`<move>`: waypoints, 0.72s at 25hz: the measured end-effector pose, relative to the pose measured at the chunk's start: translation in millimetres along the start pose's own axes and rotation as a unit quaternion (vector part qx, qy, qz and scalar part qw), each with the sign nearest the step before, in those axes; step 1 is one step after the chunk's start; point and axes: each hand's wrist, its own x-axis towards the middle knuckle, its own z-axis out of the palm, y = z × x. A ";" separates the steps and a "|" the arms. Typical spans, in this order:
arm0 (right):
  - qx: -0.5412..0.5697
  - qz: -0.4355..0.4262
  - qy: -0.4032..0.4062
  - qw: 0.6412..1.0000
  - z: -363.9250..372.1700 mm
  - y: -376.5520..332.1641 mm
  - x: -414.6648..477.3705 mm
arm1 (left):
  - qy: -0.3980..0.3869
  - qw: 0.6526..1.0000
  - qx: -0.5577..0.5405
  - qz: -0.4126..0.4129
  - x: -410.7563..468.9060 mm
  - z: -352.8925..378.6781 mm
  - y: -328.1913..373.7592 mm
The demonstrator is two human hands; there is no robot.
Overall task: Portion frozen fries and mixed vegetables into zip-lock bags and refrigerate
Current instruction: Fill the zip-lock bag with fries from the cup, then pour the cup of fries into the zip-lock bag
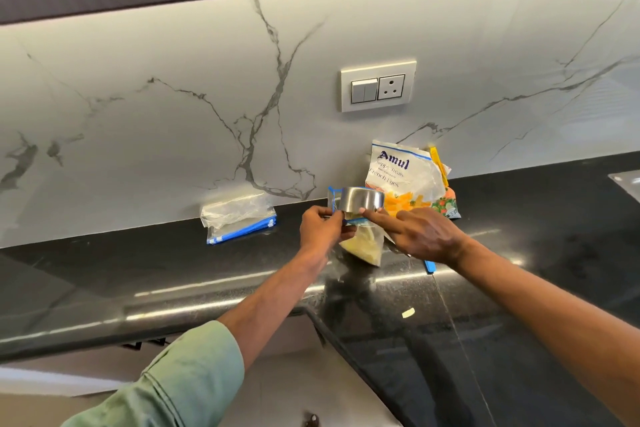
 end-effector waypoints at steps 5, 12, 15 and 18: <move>0.019 0.083 0.094 0.992 2.0 -1.7 -6.4 | -0.032 0.998 0.043 0.022 -0.8 -3.0 -2.6; 0.001 0.087 0.112 0.990 6.0 -17.1 -13.8 | -0.045 0.997 0.037 0.048 -7.1 2.4 5.2; 0.099 0.283 0.220 0.928 -5.7 -17.6 -6.5 | -0.032 0.997 0.046 0.048 -1.9 -3.5 7.3; 0.355 0.556 0.276 0.699 -6.8 -24.3 -14.7 | -0.006 0.998 0.050 0.029 6.8 -15.4 10.1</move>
